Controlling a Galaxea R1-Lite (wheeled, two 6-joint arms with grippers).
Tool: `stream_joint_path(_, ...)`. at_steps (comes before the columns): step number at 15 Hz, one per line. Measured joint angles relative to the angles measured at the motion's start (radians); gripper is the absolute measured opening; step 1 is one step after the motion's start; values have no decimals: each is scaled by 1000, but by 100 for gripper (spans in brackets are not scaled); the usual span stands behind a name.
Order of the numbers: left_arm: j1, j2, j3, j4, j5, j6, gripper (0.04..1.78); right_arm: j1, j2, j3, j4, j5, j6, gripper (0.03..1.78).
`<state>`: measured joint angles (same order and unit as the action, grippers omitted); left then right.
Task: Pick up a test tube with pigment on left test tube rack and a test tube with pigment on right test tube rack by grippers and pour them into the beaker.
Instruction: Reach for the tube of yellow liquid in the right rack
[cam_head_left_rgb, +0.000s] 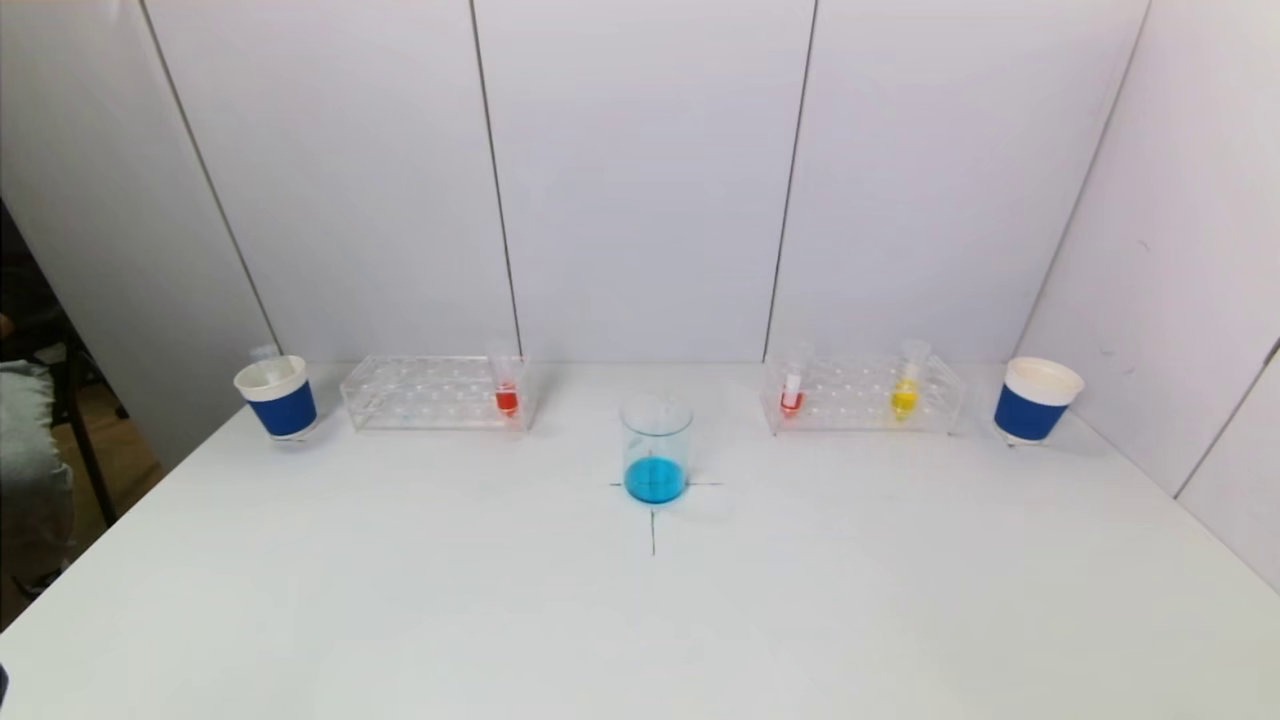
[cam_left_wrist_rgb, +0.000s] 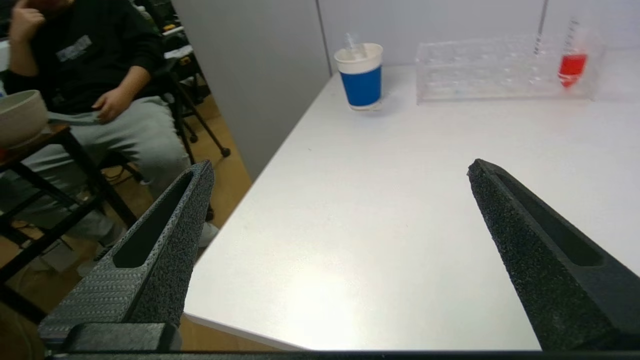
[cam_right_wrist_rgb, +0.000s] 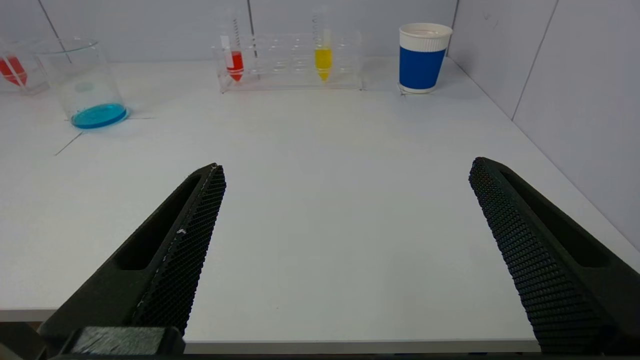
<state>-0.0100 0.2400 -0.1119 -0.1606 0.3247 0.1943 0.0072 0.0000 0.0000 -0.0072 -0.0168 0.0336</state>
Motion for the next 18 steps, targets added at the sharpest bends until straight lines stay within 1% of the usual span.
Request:
stream_joint_path(2,1,-61,35,65,-63,-2,177,0,0,0,0,0,0,177)
stream_joint_path(4,3,-117,64,96,-127,-4,177,0,0,0,0,0,0,177)
stream_joint_path(7,5,-198,72,179,-261,-14,177,0,0,0,0,0,0,177)
stream_joint_path(11,5,-235,98,186,-371,-51,177,0,0,0,0,0,0,177)
stream_joint_path(13,5,-240,105,182,-370,-92,177,0,0,0,0,0,0,177)
stream_joint_path(16,5,-241,107,182,-368,-104,177,0,0,0,0,0,0,177)
stream_joint_path(18,5,-241,109,177,-352,-142,177,0,0,0,0,0,0,177)
